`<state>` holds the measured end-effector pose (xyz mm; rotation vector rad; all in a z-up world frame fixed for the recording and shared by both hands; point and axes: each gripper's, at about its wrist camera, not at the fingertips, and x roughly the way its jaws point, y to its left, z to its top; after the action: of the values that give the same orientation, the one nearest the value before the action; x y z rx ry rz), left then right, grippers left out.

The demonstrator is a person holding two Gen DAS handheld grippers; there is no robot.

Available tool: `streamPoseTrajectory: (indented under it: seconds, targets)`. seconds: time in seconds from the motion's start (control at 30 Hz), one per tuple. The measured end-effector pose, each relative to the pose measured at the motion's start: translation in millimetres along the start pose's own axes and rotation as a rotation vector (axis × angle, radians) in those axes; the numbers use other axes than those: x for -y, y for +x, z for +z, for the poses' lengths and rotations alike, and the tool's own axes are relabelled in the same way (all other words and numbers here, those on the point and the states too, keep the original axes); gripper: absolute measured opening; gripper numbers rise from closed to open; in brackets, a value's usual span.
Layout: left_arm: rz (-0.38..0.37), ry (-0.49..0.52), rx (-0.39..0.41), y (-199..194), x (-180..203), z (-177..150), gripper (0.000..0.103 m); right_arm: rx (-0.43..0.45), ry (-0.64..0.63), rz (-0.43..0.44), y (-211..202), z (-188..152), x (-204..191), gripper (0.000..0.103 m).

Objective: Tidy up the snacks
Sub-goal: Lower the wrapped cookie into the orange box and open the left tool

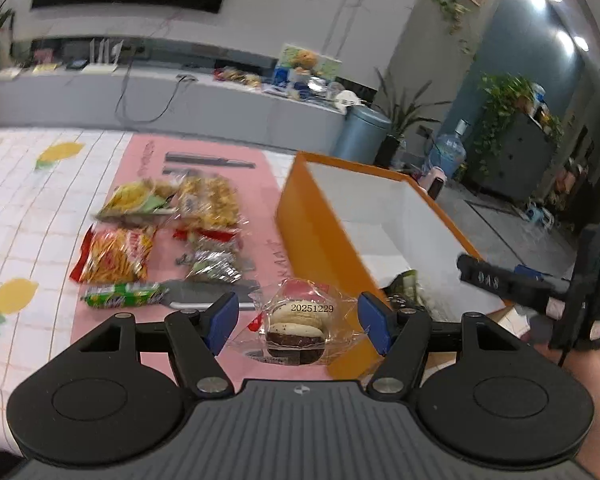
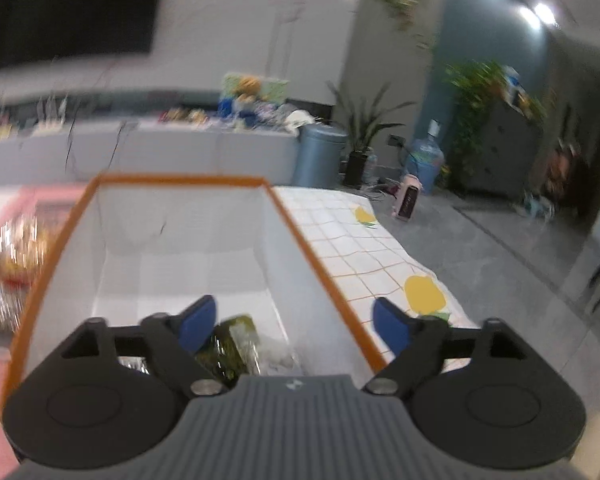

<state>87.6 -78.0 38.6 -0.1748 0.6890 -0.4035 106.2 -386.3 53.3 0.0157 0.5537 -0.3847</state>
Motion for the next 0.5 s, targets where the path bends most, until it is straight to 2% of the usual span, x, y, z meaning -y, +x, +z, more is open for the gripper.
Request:
streamPoseTrajectory:
  seconds: [0.13,0.3,0.4,0.5]
  targets:
    - [-0.012,0.05,0.009,-0.7,30.2,10.0,0.076,0.065,0.051,0.025,-10.7,5.8,12.0,0.086]
    - [-0.027,0.122,-0.004,16.1,66.4,23.0,0.076,0.215,0.018,-0.074,-29.2,9.6,18.0,0.086]
    - [-0.052,0.151,-0.021,30.6,84.8,31.2,0.076,0.234,0.059,-0.068,-33.3,12.3,24.5,0.086]
    - [-0.043,0.16,-0.043,51.7,99.6,36.4,0.076,0.224,0.098,-0.06,-32.3,13.5,28.6,0.087]
